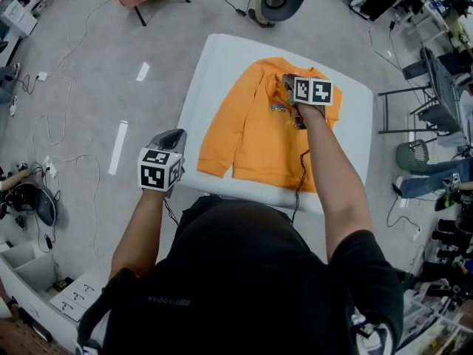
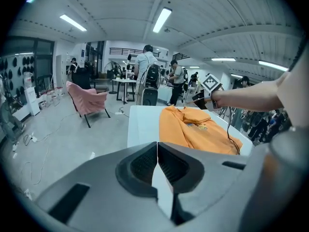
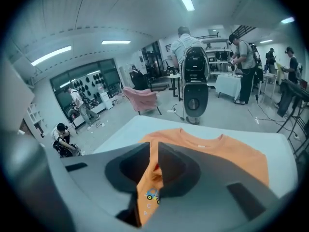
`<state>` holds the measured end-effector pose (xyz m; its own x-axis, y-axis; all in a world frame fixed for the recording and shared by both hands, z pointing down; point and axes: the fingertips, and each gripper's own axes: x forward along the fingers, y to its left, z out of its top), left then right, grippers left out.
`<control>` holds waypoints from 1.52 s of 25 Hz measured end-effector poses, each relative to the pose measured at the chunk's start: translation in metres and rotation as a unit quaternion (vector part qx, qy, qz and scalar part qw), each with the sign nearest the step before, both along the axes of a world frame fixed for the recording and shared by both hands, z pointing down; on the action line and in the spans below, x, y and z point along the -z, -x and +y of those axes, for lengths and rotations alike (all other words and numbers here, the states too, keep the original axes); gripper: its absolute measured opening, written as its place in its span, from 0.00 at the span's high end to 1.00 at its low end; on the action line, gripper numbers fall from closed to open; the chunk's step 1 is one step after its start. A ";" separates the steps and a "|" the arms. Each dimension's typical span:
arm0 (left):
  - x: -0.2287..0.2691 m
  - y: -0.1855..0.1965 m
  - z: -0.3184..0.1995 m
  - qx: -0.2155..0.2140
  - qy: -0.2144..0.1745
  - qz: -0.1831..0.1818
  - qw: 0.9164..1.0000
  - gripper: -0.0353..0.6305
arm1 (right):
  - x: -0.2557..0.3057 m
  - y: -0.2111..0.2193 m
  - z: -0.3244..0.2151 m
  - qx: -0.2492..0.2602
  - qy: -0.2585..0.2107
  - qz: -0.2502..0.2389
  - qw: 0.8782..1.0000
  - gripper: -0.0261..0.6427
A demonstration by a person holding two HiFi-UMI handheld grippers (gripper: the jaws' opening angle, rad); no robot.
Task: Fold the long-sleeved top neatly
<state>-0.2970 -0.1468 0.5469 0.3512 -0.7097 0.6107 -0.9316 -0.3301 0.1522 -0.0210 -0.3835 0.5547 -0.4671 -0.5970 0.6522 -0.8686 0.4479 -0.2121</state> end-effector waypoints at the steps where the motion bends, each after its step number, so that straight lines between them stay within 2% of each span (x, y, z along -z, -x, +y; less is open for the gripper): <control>1: 0.004 -0.005 -0.003 -0.002 -0.006 0.003 1.000 0.94 | 0.005 -0.005 0.004 -0.001 -0.006 -0.004 1.000 0.88; 5: 0.017 -0.027 -0.013 -0.016 -0.027 0.015 0.999 0.94 | 0.035 -0.021 0.030 -0.007 -0.041 -0.035 0.999 0.95; 11: 0.028 -0.058 -0.026 -0.035 -0.040 0.021 0.998 0.94 | 0.075 -0.039 0.096 0.001 -0.076 -0.070 0.995 0.95; 17: 0.038 -0.075 -0.027 -0.032 -0.048 0.031 0.998 0.94 | 0.094 -0.070 0.175 -0.014 -0.097 -0.088 0.991 0.95; 21: 0.038 -0.078 -0.018 -0.025 -0.050 0.017 0.998 0.94 | 0.104 -0.092 0.211 -0.020 -0.111 -0.089 0.990 0.95; 25: 0.014 -0.072 -0.003 0.002 -0.024 -0.006 1.000 0.94 | 0.095 -0.106 0.237 -0.008 -0.106 -0.078 0.991 0.95; 31: -0.035 -0.060 0.028 0.045 0.034 -0.021 0.998 0.93 | 0.072 -0.107 0.254 0.014 -0.081 -0.094 0.992 0.95; 34: -0.061 -0.057 0.047 0.063 0.066 -0.025 0.996 0.82 | 0.063 -0.100 0.263 0.032 -0.073 -0.095 0.992 0.95; 38: -0.088 -0.046 0.074 0.097 0.106 -0.034 0.989 0.76 | 0.053 -0.086 0.276 0.055 -0.057 -0.099 0.992 0.95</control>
